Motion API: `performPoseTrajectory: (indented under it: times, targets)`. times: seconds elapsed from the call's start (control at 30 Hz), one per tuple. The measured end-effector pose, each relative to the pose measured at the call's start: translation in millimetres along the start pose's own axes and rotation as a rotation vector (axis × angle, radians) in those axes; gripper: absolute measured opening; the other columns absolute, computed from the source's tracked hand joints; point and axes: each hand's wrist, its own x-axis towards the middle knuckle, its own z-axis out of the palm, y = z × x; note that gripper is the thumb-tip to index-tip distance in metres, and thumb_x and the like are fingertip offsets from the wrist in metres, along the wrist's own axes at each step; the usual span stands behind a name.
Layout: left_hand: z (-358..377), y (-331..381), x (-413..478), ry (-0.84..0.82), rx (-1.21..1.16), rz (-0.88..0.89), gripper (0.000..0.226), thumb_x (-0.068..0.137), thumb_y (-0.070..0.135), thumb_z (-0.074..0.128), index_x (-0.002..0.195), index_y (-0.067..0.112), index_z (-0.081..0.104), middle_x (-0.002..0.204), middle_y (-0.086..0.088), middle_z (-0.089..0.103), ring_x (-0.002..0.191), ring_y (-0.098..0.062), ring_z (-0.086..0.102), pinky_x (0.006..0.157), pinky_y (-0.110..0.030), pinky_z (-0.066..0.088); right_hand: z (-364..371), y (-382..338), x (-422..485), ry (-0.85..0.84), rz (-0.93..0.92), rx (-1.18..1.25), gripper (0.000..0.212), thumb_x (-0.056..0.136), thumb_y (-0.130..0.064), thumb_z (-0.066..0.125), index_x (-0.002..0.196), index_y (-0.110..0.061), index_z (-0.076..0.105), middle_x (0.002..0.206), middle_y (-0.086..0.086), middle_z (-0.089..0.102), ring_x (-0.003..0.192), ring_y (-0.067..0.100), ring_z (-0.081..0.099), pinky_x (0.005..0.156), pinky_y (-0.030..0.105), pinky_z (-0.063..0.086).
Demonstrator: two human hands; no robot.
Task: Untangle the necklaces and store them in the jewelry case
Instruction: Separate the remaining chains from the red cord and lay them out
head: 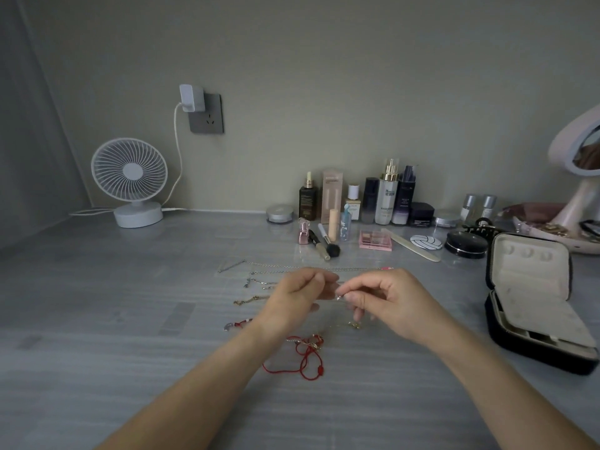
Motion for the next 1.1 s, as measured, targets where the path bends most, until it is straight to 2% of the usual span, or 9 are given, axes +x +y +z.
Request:
performPoseTrajectory:
  times: [0.13,0.2,0.27,0.37,0.47,0.6,0.7,0.83,1.1]
  targets:
    - [3.1,0.4,-4.4,-0.139,-0.109,0.011,0.036,0.099,0.022,0.033,0.108,0.003,0.061,0.101,-0.013,0.068,0.094,-0.020,0.066,0.089,-0.026,0.051,0.8,0.0,0.9,0.045,-0.028,-0.030,0.023,0.080,-0.011,0.068,0.080,-0.033,0.070,0.074,-0.001,0.069,0.062,0.005,0.063,0.062,0.018,0.049]
    - [5.6,2.3,-7.8,-0.219,-0.175,0.003,0.045,0.099,0.026,0.028,0.106,-0.003,0.061,0.095,-0.020,0.068,0.087,-0.024,0.068,0.085,-0.026,0.054,-0.9,0.2,1.6,0.093,-0.052,-0.105,0.022,0.079,-0.014,0.069,0.078,-0.036,0.068,0.079,-0.004,0.065,0.072,0.005,0.060,0.068,0.013,0.045]
    - [5.2,4.1,-9.6,-0.249,-0.159,-0.027,0.051,0.098,0.034,0.027,0.101,-0.002,0.063,0.087,-0.017,0.069,0.079,-0.021,0.069,0.079,-0.022,0.054,-1.7,-0.1,1.9,0.132,-0.025,-0.060,0.020,0.081,-0.010,0.067,0.078,-0.030,0.067,0.078,-0.003,0.065,0.068,0.003,0.059,0.065,0.012,0.045]
    - [1.3,3.8,-9.6,-0.223,-0.067,-0.020,0.039,0.092,0.036,0.042,0.093,0.006,0.067,0.072,-0.004,0.069,0.068,-0.014,0.065,0.077,-0.022,0.051,-2.8,-1.1,2.9,0.157,0.072,0.109,0.012,0.084,-0.006,0.061,0.081,-0.016,0.066,0.069,0.000,0.065,0.051,0.002,0.056,0.051,0.011,0.043]
    - [-5.0,5.5,-7.2,-0.161,-0.005,0.043,0.017,0.090,0.017,0.055,0.085,0.009,0.069,0.062,0.005,0.064,0.060,-0.007,0.059,0.075,-0.022,0.049,-6.8,0.7,4.6,0.255,0.158,0.218,0.012,0.086,-0.006,0.058,0.079,-0.013,0.066,0.057,-0.002,0.057,0.046,0.005,0.050,0.046,0.013,0.040]
    - [-17.3,9.6,-2.8,-0.075,-0.164,0.027,0.021,0.090,0.015,0.053,0.076,0.011,0.069,0.063,0.001,0.064,0.057,-0.011,0.056,0.064,-0.020,0.050,-14.3,0.0,5.4,0.335,0.240,0.478,0.014,0.089,-0.005,0.053,0.078,-0.006,0.062,0.053,0.002,0.049,0.047,0.010,0.041,0.044,0.018,0.035]
    - [-24.3,11.9,0.1,-0.092,-0.363,-0.033,0.032,0.092,0.016,0.046,0.063,0.014,0.058,0.062,-0.002,0.060,0.054,-0.013,0.051,0.066,-0.027,0.045,-18.1,-2.5,6.7,0.365,0.252,0.638,0.015,0.090,-0.002,0.050,0.080,-0.004,0.061,0.059,0.004,0.050,0.047,0.010,0.041,0.046,0.022,0.032]
    - [-32.3,14.6,4.6,-0.037,-0.542,-0.103,0.031,0.093,0.017,0.043,0.062,0.016,0.045,0.056,0.001,0.056,0.046,-0.010,0.046,0.068,-0.030,0.042,-25.2,-2.1,9.4,0.417,0.258,0.762,0.018,0.090,-0.001,0.048,0.077,-0.006,0.060,0.060,0.003,0.050,0.044,0.009,0.042,0.041,0.018,0.033]
    - [-47.3,12.7,5.9,-0.014,-0.536,-0.088,0.021,0.081,0.030,0.056,0.066,0.016,0.056,0.061,0.002,0.057,0.049,-0.008,0.048,0.064,-0.026,0.045,-42.3,-8.8,10.8,0.472,0.232,0.772,0.014,0.088,-0.004,0.051,0.080,-0.008,0.062,0.060,0.001,0.054,0.048,0.009,0.046,0.042,0.019,0.039]
